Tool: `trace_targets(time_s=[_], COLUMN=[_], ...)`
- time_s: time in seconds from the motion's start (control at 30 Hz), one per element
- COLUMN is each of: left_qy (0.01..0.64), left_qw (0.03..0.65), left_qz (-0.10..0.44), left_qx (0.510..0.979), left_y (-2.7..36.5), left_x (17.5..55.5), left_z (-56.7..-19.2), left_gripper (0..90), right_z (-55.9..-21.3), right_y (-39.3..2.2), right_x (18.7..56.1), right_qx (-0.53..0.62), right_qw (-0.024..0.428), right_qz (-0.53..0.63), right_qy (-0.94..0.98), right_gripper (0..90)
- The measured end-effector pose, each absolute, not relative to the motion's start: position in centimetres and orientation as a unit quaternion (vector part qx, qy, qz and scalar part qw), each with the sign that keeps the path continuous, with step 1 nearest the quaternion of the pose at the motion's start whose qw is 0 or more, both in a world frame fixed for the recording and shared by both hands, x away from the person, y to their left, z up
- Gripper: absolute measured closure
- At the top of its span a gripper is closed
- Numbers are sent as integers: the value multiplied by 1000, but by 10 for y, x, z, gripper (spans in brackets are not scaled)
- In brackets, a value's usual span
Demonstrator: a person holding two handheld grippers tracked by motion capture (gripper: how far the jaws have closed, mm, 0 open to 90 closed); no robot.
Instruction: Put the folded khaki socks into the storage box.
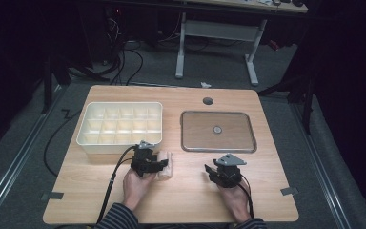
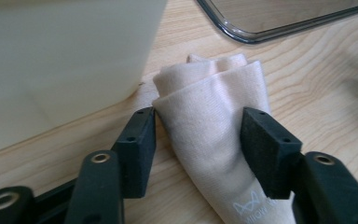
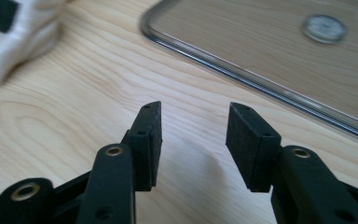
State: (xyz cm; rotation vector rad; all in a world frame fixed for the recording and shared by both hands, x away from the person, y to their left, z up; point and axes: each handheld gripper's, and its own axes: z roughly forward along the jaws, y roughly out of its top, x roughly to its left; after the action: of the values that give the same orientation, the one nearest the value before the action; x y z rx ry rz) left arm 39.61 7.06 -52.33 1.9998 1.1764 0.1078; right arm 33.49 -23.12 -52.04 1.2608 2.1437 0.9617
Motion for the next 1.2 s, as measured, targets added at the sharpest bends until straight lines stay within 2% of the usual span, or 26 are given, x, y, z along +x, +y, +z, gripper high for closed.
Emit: trace_targets(time_s=[0.43, 0.6, 0.73, 1.2], left_qy=[439, 423, 416, 401], left_qw=[404, 396, 396, 397], left_qz=[33, 42, 42, 45], left_qx=[802, 814, 818, 824], left_y=[70, 67, 67, 70], left_x=[399, 399, 399, 394], left_z=[-522, -519, -518, -513], left_gripper=[634, 683, 699, 708], right_z=[-527, -531, -531, -531], right_y=[-271, -280, -285, -284], right_x=[333, 333, 334, 334], right_qx=[507, 521, 538, 536], right_qw=[265, 257, 237, 241], right_qz=[315, 312, 321, 318], right_qy=[757, 751, 743, 744], right_gripper=[497, 458, 416, 400])
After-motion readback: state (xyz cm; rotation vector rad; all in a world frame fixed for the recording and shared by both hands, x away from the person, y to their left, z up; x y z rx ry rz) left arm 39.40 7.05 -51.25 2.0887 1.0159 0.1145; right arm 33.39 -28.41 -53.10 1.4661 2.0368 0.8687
